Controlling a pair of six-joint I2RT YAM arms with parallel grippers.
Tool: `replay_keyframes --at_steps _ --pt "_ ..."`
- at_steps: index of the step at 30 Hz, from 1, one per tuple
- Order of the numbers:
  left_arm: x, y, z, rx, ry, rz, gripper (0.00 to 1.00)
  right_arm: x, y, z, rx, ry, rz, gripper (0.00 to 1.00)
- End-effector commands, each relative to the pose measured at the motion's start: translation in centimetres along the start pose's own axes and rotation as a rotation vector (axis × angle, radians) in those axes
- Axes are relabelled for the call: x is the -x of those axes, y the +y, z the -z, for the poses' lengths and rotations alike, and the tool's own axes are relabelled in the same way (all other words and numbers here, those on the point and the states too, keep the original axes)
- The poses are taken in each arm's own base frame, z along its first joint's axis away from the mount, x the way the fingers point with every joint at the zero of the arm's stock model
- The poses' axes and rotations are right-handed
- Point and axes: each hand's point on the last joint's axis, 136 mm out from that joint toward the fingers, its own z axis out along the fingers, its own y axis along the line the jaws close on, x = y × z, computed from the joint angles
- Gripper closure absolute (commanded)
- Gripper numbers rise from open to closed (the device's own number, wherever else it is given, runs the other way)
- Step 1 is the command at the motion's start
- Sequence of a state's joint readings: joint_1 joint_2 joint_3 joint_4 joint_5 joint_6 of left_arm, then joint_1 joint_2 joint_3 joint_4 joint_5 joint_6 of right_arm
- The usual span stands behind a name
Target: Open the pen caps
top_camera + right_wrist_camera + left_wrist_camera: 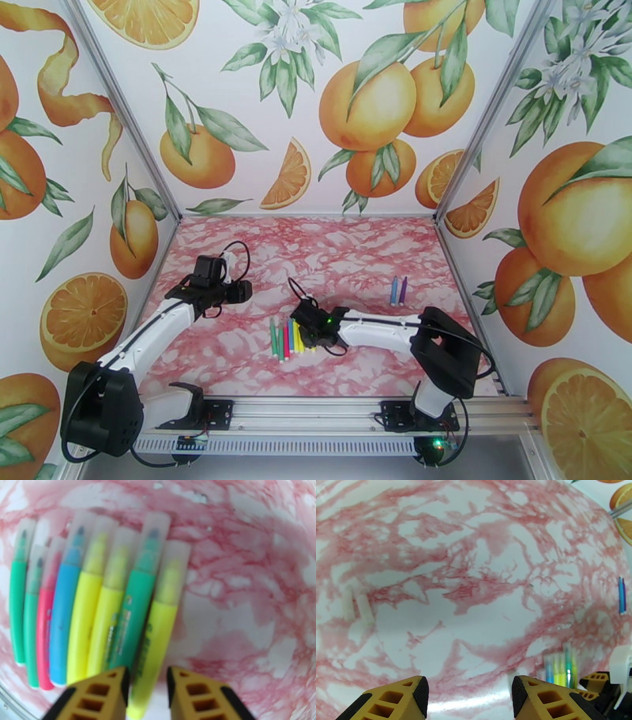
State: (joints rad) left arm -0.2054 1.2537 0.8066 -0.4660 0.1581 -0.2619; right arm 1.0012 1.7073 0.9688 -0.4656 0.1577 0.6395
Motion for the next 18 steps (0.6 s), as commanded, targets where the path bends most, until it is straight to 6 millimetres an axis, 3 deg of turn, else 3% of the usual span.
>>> replay_keyframes --at_steps 1,18 --pt "0.5 -0.5 0.2 -0.025 -0.032 -0.009 0.40 -0.4 -0.6 -0.2 -0.024 -0.006 -0.002 0.67" --pt "0.7 -0.7 0.7 -0.032 -0.041 -0.010 0.40 -1.0 -1.1 -1.9 -0.071 0.033 0.011 0.72"
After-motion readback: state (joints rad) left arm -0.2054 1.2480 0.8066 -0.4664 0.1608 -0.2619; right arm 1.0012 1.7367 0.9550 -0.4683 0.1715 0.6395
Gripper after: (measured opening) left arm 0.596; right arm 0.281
